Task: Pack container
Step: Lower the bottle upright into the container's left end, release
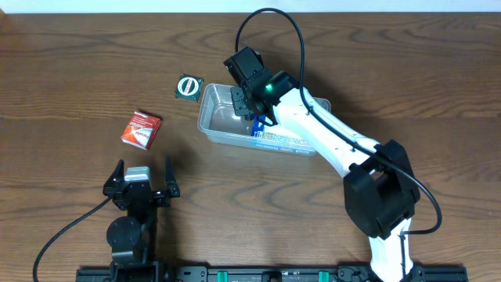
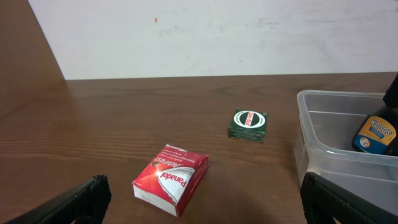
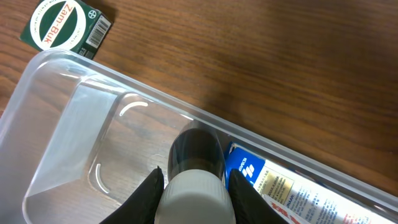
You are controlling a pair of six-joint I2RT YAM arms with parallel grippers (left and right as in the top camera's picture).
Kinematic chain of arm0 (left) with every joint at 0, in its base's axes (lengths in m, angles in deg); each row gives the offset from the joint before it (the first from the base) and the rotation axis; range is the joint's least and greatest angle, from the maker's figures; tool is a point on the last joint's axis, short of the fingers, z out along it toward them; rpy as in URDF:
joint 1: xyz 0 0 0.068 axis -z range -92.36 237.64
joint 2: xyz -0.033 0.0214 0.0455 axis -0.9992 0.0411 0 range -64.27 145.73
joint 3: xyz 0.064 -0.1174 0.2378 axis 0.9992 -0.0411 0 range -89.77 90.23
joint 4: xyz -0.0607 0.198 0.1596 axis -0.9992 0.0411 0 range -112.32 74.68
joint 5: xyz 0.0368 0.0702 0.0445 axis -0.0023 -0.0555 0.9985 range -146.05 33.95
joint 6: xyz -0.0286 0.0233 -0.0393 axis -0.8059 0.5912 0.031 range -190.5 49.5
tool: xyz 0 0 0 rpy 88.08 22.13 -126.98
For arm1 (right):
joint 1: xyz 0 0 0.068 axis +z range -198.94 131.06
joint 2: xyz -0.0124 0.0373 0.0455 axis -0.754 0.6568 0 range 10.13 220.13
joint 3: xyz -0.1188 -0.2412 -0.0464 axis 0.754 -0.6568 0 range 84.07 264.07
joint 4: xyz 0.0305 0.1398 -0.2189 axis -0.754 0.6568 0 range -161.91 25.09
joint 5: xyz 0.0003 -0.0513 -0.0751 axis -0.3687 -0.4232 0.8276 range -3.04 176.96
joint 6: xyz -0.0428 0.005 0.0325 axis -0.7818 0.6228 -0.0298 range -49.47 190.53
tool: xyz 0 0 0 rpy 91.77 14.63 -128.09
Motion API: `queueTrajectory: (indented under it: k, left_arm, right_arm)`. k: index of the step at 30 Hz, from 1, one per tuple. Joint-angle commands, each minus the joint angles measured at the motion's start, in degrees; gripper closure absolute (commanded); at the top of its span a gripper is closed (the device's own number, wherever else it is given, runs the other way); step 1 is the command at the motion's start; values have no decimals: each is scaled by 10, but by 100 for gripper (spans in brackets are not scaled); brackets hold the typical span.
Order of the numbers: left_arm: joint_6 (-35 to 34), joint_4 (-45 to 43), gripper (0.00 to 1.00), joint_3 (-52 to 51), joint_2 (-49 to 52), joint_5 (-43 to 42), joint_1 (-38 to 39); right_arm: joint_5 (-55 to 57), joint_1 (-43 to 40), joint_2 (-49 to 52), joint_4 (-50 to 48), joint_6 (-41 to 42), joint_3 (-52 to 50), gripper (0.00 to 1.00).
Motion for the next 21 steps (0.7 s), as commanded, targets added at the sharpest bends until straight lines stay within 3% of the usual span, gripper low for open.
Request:
queueTrajectory:
  k: [1, 9, 13, 21]
  left_arm:
    - [10, 21, 2, -10, 0, 15, 2]
    - [10, 21, 2, -10, 0, 15, 2]
    - [10, 21, 2, -10, 0, 15, 2]
    - [10, 21, 2, -10, 0, 15, 2]
  right_arm:
    - [4, 3, 13, -2, 13, 11, 71]
    - [2, 3, 13, -3, 13, 11, 66]
    - [-2, 3, 13, -8, 13, 11, 54]
    - [-6, 3, 13, -19, 13, 11, 52]
